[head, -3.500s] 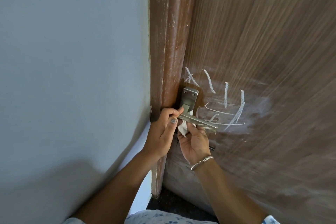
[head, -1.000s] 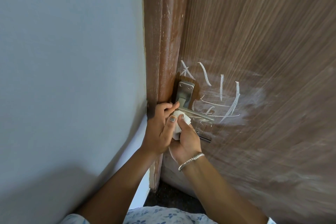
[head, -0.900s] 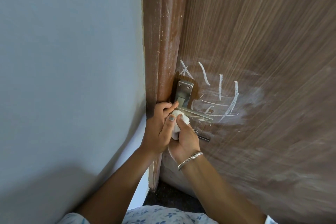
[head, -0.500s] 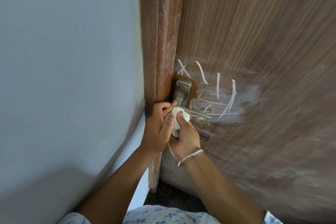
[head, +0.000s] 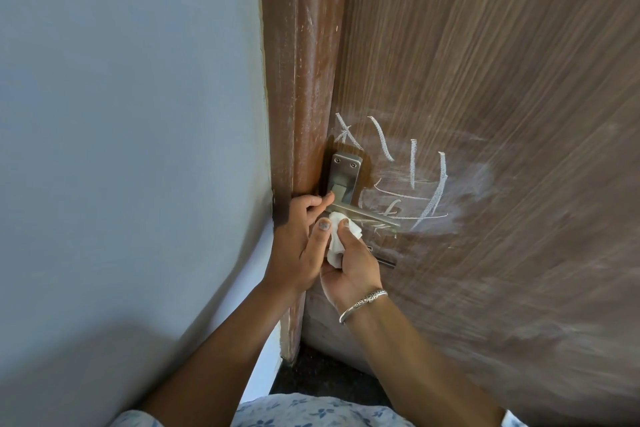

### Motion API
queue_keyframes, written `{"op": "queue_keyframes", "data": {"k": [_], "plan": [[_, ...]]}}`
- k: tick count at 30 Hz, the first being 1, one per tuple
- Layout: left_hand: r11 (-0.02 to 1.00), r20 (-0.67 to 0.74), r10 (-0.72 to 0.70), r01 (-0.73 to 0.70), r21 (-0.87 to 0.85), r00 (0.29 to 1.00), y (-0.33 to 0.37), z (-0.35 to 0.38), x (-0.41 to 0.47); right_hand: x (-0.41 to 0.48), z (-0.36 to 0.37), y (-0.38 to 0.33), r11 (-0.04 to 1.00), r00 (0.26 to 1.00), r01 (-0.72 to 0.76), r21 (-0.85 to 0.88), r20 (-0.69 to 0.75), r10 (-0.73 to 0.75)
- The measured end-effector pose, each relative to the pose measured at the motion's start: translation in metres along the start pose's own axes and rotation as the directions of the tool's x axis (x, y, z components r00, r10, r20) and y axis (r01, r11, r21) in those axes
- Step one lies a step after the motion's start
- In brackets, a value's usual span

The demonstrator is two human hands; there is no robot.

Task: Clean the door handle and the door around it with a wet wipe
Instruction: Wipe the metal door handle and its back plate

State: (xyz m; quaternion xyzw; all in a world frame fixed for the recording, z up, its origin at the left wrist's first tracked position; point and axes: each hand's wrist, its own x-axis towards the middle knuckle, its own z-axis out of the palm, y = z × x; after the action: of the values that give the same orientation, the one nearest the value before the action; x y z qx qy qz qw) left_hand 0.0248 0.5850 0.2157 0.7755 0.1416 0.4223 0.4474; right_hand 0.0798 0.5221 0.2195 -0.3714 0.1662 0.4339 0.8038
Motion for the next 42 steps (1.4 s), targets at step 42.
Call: {"op": "queue_keyframes", "data": {"k": [42], "plan": [[0.997,0.012,0.032,-0.033,0.066,0.999,-0.001,0.000,-0.002,-0.024,0.005,-0.015,0.998,0.982,0.031,0.054,-0.185,-0.020]]}}
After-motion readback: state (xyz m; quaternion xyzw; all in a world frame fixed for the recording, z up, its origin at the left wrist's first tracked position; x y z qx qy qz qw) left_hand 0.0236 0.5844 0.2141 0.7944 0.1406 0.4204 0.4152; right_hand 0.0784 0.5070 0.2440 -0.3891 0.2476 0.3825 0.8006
